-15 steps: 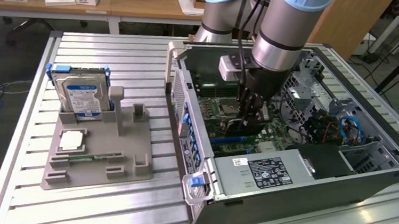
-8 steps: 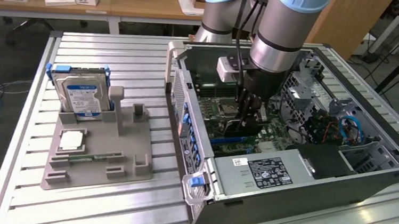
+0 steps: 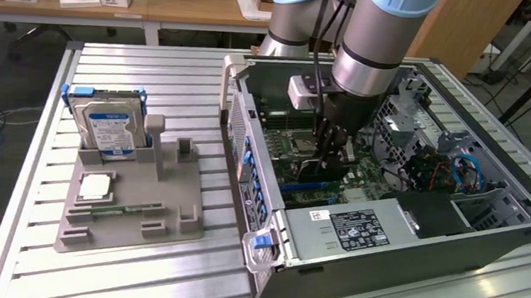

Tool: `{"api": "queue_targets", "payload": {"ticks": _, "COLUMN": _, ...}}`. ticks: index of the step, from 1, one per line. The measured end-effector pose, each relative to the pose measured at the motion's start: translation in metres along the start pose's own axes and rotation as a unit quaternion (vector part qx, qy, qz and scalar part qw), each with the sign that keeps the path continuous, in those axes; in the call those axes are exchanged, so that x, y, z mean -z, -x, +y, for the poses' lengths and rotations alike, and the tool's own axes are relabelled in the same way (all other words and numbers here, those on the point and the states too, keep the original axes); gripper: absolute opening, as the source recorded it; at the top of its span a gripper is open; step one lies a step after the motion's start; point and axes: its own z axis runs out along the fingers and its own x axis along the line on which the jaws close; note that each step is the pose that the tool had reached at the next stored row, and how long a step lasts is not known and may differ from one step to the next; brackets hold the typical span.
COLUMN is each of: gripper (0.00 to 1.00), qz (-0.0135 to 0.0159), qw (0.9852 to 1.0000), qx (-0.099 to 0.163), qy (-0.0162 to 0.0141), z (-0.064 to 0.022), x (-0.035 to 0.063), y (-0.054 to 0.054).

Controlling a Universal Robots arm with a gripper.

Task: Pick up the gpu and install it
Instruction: 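Insert the gpu into the slot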

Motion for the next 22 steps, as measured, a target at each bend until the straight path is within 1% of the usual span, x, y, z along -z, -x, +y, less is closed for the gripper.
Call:
{"api": "queue_targets", "payload": {"ticks": 5, "gripper": 0.26, "qz": 0.0014, "qw": 1.0000, "qx": 0.000, "qy": 0.0001, "z": 0.0012, "x": -0.0014, "y": 0.0000}}
{"api": "queue_targets", "payload": {"ticks": 13, "gripper": 0.26, "qz": 0.0013, "qw": 1.0000, "qx": 0.000, "qy": 0.0000, "z": 0.0017, "x": -0.0021, "y": 0.0001}}
{"api": "queue_targets", "payload": {"ticks": 22, "gripper": 0.26, "qz": 0.0014, "qw": 1.0000, "qx": 0.000, "qy": 0.0001, "z": 0.0018, "x": -0.0075, "y": 0.0001}}
